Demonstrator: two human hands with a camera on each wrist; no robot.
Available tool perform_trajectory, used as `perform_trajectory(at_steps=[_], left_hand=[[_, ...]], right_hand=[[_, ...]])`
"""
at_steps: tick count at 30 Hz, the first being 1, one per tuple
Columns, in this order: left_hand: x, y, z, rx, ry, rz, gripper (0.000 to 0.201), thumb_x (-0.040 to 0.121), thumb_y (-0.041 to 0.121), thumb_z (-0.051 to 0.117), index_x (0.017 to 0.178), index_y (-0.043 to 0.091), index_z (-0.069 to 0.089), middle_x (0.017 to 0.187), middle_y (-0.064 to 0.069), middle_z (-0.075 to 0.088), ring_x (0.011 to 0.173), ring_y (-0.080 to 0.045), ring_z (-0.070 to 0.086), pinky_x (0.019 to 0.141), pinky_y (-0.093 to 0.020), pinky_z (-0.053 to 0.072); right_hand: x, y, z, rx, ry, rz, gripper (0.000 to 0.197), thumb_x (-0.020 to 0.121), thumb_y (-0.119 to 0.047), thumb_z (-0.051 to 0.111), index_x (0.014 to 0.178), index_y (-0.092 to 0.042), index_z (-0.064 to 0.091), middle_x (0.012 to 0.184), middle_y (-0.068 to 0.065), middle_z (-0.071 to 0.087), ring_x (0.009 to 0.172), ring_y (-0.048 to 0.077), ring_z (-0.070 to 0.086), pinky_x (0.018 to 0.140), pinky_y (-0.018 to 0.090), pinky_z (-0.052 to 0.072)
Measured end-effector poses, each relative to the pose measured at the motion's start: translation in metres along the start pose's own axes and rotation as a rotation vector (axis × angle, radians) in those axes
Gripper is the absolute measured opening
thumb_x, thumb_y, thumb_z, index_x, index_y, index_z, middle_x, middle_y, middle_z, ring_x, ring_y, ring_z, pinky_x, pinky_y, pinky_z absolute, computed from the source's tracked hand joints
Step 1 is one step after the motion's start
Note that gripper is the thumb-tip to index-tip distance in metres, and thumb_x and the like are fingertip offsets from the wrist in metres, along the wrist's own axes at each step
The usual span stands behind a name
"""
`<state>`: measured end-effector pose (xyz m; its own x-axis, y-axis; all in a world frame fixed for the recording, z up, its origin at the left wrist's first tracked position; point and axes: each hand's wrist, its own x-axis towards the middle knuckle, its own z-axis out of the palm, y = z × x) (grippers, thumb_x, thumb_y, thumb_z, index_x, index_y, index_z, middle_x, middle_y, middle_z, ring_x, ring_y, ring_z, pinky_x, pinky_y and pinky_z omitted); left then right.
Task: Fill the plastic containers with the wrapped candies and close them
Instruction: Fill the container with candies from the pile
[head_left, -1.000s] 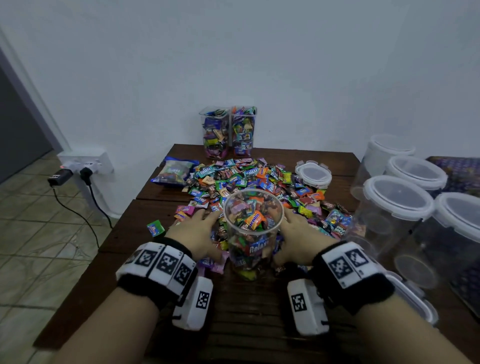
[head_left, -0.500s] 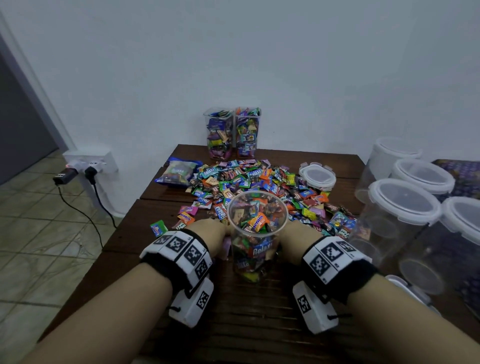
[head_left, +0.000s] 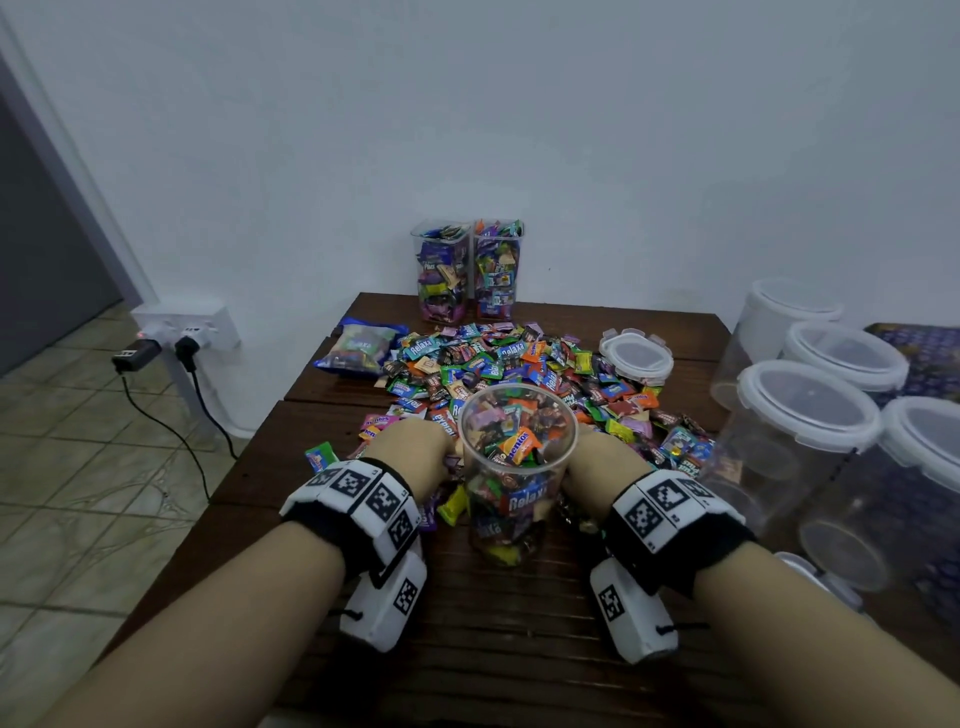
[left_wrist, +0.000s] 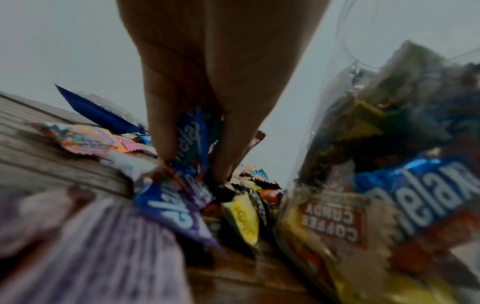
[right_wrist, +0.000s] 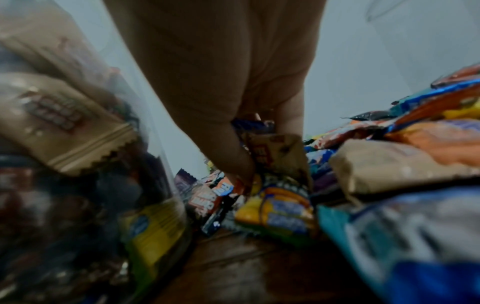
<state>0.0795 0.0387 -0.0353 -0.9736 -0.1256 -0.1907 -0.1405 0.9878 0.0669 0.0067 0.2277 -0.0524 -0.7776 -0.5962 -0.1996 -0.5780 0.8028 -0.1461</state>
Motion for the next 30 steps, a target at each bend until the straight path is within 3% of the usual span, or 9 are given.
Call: perform_trajectory(at_steps=[3, 6, 10, 12, 14, 16, 22, 26, 30], left_hand=[[0.0, -0.003, -0.001, -0.006, 0.002, -0.011, 0.011, 0.091, 0.017, 0.053, 0.085, 0.012, 0.06, 0.094, -0.011, 0.067, 0.086, -0.027, 0.059, 0.074, -0.03, 0.044], [-0.001, -0.005, -0.004, -0.055, 0.038, -0.049, 0.028, 0.091, 0.019, 0.053, 0.064, 0.015, 0.05, 0.076, -0.007, 0.057, 0.079, -0.028, 0.056, 0.069, -0.03, 0.042], [-0.004, -0.008, -0.01, -0.12, 0.134, -0.071, 0.019, 0.092, 0.022, 0.053, 0.08, 0.011, 0.063, 0.08, -0.007, 0.06, 0.077, -0.024, 0.053, 0.067, -0.029, 0.041], [-0.005, -0.011, -0.011, -0.172, 0.201, -0.072, 0.019, 0.09, 0.02, 0.055, 0.078, 0.01, 0.064, 0.077, -0.008, 0.062, 0.078, -0.026, 0.055, 0.066, -0.03, 0.041], [-0.007, -0.013, -0.013, -0.224, 0.248, -0.077, 0.021, 0.089, 0.02, 0.056, 0.071, 0.011, 0.061, 0.072, -0.007, 0.059, 0.078, -0.028, 0.054, 0.064, -0.03, 0.039], [-0.009, -0.013, -0.017, -0.27, 0.293, -0.075, 0.017, 0.088, 0.022, 0.059, 0.081, 0.01, 0.069, 0.08, -0.009, 0.065, 0.083, -0.028, 0.057, 0.069, -0.032, 0.044], [-0.021, -0.013, -0.032, -0.429, 0.432, -0.045, 0.017, 0.086, 0.022, 0.063, 0.084, 0.006, 0.071, 0.087, -0.012, 0.07, 0.088, -0.027, 0.061, 0.076, -0.038, 0.047], [-0.033, -0.007, -0.045, -0.56, 0.583, -0.045, 0.013, 0.087, 0.018, 0.064, 0.094, 0.013, 0.074, 0.09, -0.001, 0.07, 0.082, -0.012, 0.057, 0.071, -0.023, 0.039], [-0.04, -0.002, -0.053, -0.645, 0.681, -0.017, 0.017, 0.087, 0.017, 0.065, 0.1, 0.014, 0.074, 0.096, -0.001, 0.07, 0.082, -0.005, 0.053, 0.069, -0.015, 0.035]], right_hand=[[0.002, 0.003, -0.002, 0.005, 0.017, 0.018, 0.026, 0.091, -0.013, 0.051, 0.112, -0.022, 0.063, 0.119, 0.007, 0.053, 0.105, 0.027, 0.056, 0.089, 0.038, 0.05], [0.0, 0.005, -0.007, 0.024, 0.045, 0.036, 0.021, 0.089, -0.01, 0.051, 0.105, -0.012, 0.065, 0.112, 0.009, 0.058, 0.101, 0.027, 0.056, 0.087, 0.036, 0.049], [-0.006, 0.006, -0.017, 0.11, 0.086, 0.063, 0.021, 0.087, -0.007, 0.052, 0.101, -0.01, 0.068, 0.105, 0.008, 0.064, 0.096, 0.025, 0.059, 0.08, 0.032, 0.05], [-0.01, 0.008, -0.022, 0.166, 0.109, 0.072, 0.022, 0.088, -0.006, 0.051, 0.099, -0.01, 0.069, 0.099, 0.007, 0.064, 0.088, 0.022, 0.057, 0.072, 0.028, 0.045], [-0.014, 0.011, -0.027, 0.226, 0.155, 0.085, 0.019, 0.087, -0.004, 0.052, 0.091, -0.009, 0.069, 0.088, 0.004, 0.063, 0.079, 0.018, 0.053, 0.068, 0.025, 0.038], [-0.019, 0.012, -0.034, 0.29, 0.212, 0.1, 0.016, 0.085, -0.003, 0.054, 0.079, -0.013, 0.065, 0.081, -0.001, 0.061, 0.079, 0.016, 0.052, 0.068, 0.023, 0.036], [-0.039, 0.007, -0.069, 0.479, 0.45, 0.045, 0.019, 0.083, -0.002, 0.056, 0.075, -0.014, 0.067, 0.085, 0.0, 0.062, 0.081, 0.015, 0.054, 0.067, 0.023, 0.036], [-0.051, 0.0, -0.091, 0.554, 0.634, -0.041, 0.028, 0.082, -0.006, 0.061, 0.068, -0.029, 0.06, 0.083, -0.007, 0.057, 0.083, 0.015, 0.053, 0.077, 0.028, 0.04], [-0.065, -0.021, -0.102, 0.598, 0.665, -0.169, 0.033, 0.083, -0.006, 0.062, 0.067, -0.035, 0.057, 0.081, -0.014, 0.055, 0.081, 0.012, 0.053, 0.077, 0.028, 0.042]])
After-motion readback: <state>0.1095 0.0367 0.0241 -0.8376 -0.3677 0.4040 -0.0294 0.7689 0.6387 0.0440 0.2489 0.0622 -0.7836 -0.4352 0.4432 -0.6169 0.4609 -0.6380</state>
